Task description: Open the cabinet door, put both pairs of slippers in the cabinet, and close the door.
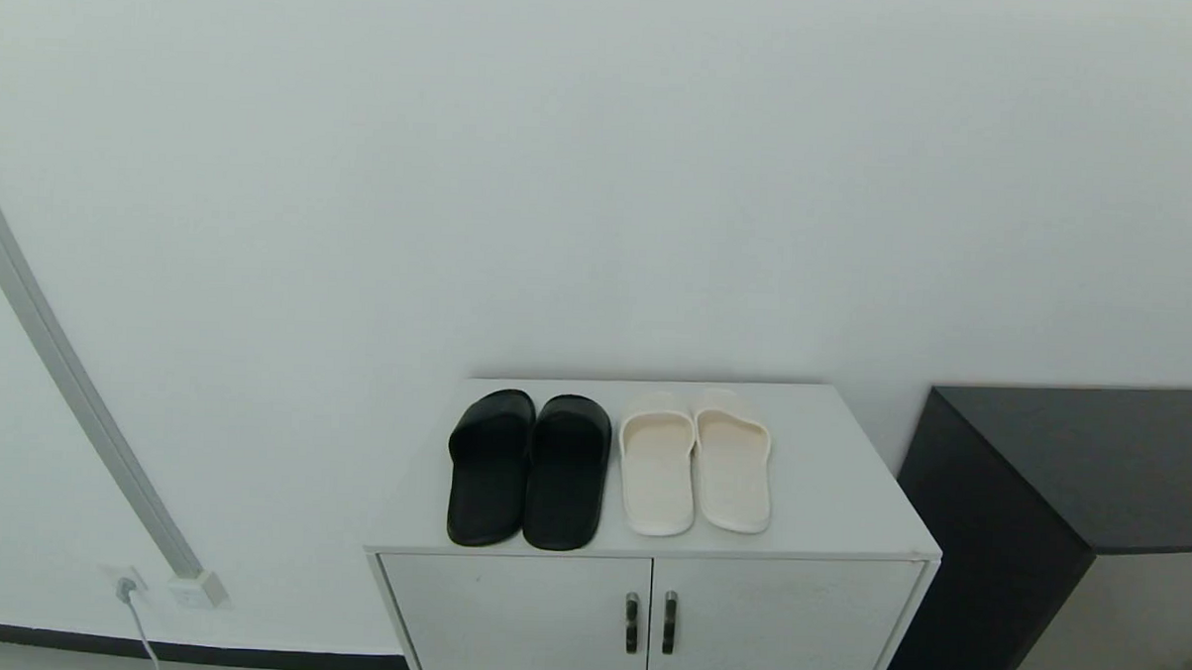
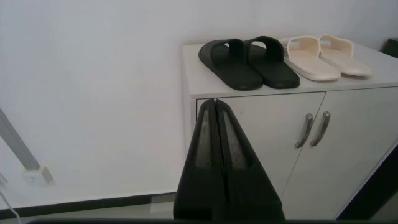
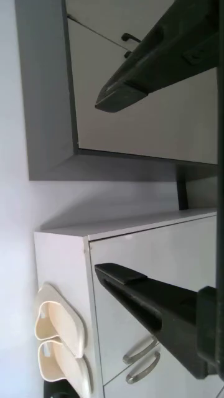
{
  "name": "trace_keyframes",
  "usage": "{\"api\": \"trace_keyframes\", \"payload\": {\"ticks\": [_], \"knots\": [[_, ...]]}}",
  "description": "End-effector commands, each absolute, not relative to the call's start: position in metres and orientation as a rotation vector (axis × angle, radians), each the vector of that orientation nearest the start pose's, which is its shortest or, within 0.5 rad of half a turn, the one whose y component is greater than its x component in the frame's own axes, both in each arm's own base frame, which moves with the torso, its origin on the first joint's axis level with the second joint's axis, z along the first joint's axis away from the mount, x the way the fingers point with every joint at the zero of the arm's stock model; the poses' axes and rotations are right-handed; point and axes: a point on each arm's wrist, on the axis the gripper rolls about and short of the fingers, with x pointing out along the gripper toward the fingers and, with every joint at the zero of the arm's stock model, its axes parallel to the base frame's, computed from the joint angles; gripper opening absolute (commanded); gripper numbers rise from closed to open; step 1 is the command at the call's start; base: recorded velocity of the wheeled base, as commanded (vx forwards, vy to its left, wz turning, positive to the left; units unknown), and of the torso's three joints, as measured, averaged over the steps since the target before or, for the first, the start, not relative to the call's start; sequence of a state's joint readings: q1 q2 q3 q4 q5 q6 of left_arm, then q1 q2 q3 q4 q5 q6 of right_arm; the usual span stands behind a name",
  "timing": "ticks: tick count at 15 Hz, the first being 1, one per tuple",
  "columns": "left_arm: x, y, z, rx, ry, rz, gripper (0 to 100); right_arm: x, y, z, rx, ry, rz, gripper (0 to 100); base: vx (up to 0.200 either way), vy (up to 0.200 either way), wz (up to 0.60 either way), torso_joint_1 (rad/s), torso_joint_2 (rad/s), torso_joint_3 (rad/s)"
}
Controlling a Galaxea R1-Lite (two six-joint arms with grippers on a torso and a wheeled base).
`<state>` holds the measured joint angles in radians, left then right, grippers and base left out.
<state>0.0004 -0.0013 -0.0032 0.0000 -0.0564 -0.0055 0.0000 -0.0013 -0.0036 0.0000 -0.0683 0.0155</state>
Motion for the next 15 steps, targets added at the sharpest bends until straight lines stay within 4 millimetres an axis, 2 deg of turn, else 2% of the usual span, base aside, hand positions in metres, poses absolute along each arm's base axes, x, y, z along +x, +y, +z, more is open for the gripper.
{"api": "trace_keyframes", "payload": {"ticks": [1,9,10,11,12,13,14,15], "knots": [[-0.023,-0.001,0.076,-0.006,-0.003,-0.055,0,-0.023,-0.001,0.077,0.009,-0.005,-0.064,100,0.0,0.0,0.0,0.0,0.0,0.0],[-0.023,-0.001,0.076,-0.006,-0.003,-0.057,0,-0.023,-0.001,0.076,0.078,-0.011,-0.053,100,0.0,0.0,0.0,0.0,0.0,0.0],[-0.023,-0.001,0.076,-0.005,-0.003,-0.057,0,-0.026,-0.002,0.091,0.105,-0.082,-0.068,100,0.0,0.0,0.0,0.0,0.0,0.0],[-0.023,-0.001,0.076,-0.003,-0.003,-0.057,0,-0.042,-0.004,0.161,0.217,-0.257,-0.057,100,0.0,0.0,0.0,0.0,0.0,0.0],[-0.023,-0.001,0.076,-0.003,-0.003,-0.057,0,-0.029,-0.004,0.176,0.181,-0.104,-0.049,100,0.0,0.0,0.0,0.0,0.0,0.0],[-0.023,-0.001,0.076,-0.005,-0.003,-0.057,0,-0.005,-0.002,0.173,0.089,0.074,0.009,100,0.0,0.0,0.0,0.0,0.0,0.0],[-0.023,-0.001,0.076,-0.006,-0.003,-0.057,0,0.018,0.002,0.169,0.067,0.195,0.079,100,0.0,0.0,0.0,0.0,0.0,0.0],[-0.023,-0.001,0.076,-0.008,-0.003,-0.055,0,0.04,0.004,0.171,0.069,0.252,0.116,100,0.0,0.0,0.0,0.0,0.0,0.0]]}}
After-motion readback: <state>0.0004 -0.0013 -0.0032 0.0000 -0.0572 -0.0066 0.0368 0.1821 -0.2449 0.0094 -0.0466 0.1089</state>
